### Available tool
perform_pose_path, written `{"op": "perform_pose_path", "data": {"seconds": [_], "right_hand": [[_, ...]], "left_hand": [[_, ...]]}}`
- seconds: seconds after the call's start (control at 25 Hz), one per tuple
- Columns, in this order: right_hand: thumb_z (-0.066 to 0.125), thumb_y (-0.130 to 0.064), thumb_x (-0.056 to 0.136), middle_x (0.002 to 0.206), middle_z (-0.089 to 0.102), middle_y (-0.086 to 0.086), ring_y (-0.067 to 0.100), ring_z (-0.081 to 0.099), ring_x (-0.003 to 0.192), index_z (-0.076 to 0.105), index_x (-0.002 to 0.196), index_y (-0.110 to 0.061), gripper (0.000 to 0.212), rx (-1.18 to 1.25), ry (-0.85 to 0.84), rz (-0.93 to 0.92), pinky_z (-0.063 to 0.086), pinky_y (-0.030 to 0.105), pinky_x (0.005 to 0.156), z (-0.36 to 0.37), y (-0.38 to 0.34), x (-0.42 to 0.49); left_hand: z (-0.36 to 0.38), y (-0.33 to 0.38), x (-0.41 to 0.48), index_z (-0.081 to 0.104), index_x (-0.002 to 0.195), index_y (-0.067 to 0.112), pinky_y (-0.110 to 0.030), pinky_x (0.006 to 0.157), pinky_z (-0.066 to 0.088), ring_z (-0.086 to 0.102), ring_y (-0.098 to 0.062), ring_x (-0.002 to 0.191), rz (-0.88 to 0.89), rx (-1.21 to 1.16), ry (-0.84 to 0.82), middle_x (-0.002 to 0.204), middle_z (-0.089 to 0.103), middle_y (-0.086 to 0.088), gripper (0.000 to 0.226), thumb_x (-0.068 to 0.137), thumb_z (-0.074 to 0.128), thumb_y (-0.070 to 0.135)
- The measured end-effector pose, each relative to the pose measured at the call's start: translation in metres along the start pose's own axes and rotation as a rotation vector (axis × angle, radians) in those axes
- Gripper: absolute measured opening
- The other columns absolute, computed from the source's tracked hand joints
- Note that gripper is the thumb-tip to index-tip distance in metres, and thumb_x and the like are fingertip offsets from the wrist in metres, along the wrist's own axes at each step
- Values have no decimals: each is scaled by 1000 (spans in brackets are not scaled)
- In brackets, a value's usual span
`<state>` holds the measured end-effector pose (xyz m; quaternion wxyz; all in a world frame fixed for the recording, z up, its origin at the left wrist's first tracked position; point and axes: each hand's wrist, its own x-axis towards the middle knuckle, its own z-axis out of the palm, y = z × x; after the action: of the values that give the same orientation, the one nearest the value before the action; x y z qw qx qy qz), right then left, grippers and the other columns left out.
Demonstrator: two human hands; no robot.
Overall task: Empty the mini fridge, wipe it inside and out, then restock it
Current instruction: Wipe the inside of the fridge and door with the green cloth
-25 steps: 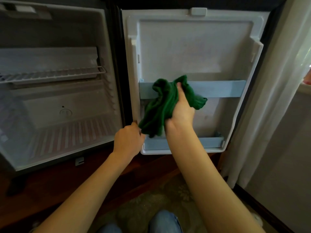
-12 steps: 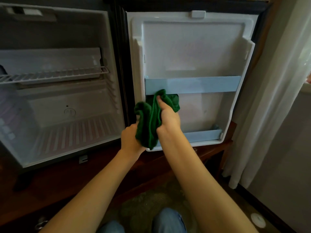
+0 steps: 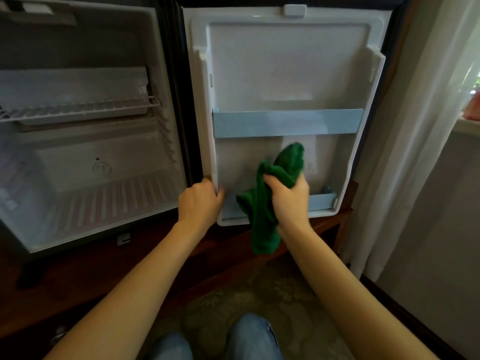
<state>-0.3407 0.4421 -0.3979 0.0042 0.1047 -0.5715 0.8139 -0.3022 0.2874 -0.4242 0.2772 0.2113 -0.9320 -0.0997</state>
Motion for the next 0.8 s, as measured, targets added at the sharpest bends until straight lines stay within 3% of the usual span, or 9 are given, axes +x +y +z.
{"op": "perform_pose_path", "data": {"seconds": [0.08, 0.16, 0.2, 0.28, 0.36, 0.44, 0.52, 0.64, 0.8], "right_hand": [[60, -10, 85, 140, 46, 11, 30, 40, 130, 41, 139, -15, 57, -375, -96, -188, 33, 47, 111, 35, 13, 12], [55, -7, 88, 161, 4, -2, 31, 2, 144, 18, 152, -19, 75, -747, -113, -250, 12, 40, 117, 62, 26, 19], [54, -4, 88, 160, -6, -9, 32, -6, 144, 15, 152, -20, 77, -873, -119, -303, 18, 40, 116, 67, 30, 19], [53, -2, 88, 160, -6, -12, 34, -4, 143, 16, 152, -24, 77, -1129, -212, -494, 38, 43, 107, 62, 35, 22], [56, -5, 86, 160, 5, -5, 38, 7, 139, 24, 150, -24, 75, -1357, -288, -746, 46, 46, 95, 43, 36, 35], [59, -1, 81, 158, 19, 1, 40, 17, 135, 32, 148, -23, 76, -1502, -343, -880, 53, 48, 81, 17, 31, 50], [55, 4, 81, 159, 17, -1, 40, 18, 139, 26, 150, -26, 80, -1590, -351, -825, 56, 47, 74, -16, 28, 64], [54, 8, 82, 160, 10, -4, 37, 16, 142, 25, 150, -23, 80, -1415, -130, -573, 53, 46, 84, -62, 23, 79], [57, -5, 88, 160, 2, 7, 35, 38, 130, 12, 152, -7, 78, -1247, 49, -205, 47, 42, 95, -50, 22, 84]], "left_hand": [[-1, -1, 0, 55, 93, 2, -33, 56, 38, 63, -35, 77, -9, 4, -39, 84, 65, -17, 24, 96, 48, 25], [-2, -1, 1, 54, 94, 1, -32, 57, 38, 63, -36, 81, -15, 5, -79, 89, 65, -19, 11, 90, 52, 12], [-1, 0, 1, 55, 95, 1, -32, 56, 37, 63, -36, 81, -14, 9, -77, 89, 65, -19, 12, 90, 53, 12], [0, 2, 3, 57, 97, 1, -31, 56, 37, 64, -35, 80, -9, 11, -51, 88, 67, -17, 25, 95, 52, 25], [0, 4, 3, 59, 97, 3, -30, 55, 37, 65, -34, 77, -12, 0, -30, 84, 67, -14, 33, 97, 48, 34], [0, 2, 3, 59, 94, 6, -30, 53, 36, 64, -32, 71, 6, 3, -21, 77, 63, -10, 33, 97, 46, 36], [1, 0, 4, 57, 88, 7, -28, 52, 35, 59, -28, 63, 16, 8, -16, 71, 57, -6, 33, 97, 44, 36], [5, 1, 6, 56, 84, 9, -26, 50, 33, 49, -21, 55, 11, 25, -4, 69, 57, -4, 34, 98, 42, 36], [8, 6, 6, 56, 83, 9, -26, 47, 29, 46, -18, 53, -11, 52, 3, 65, 51, -1, 36, 99, 40, 37]]}}
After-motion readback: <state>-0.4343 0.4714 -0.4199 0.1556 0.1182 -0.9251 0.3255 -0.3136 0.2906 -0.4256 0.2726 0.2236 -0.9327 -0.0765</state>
